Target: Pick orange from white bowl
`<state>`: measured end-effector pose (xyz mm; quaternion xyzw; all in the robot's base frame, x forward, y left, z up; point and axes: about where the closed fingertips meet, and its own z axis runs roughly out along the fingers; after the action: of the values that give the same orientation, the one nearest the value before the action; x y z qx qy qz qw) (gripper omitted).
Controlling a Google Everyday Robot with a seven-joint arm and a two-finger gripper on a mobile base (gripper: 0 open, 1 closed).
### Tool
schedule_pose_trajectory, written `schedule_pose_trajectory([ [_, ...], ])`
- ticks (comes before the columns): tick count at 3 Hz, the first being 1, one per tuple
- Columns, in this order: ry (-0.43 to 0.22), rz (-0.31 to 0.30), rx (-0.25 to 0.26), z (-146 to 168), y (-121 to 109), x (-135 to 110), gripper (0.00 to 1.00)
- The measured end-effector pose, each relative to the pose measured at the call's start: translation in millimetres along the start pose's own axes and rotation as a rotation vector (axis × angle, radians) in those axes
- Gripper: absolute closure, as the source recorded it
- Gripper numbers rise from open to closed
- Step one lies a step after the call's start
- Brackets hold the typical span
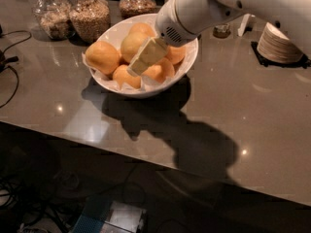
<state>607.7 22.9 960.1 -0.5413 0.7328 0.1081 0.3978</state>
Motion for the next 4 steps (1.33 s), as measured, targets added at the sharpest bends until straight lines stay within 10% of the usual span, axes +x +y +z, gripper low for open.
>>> schedule_pose_trajectory([
  [3,-0.181,0.237,0.063,38.5,-14.1,-1.8,0.00],
  [4,-0.158,0.229,0.113,46.7,-16.9,-6.9,0.00],
])
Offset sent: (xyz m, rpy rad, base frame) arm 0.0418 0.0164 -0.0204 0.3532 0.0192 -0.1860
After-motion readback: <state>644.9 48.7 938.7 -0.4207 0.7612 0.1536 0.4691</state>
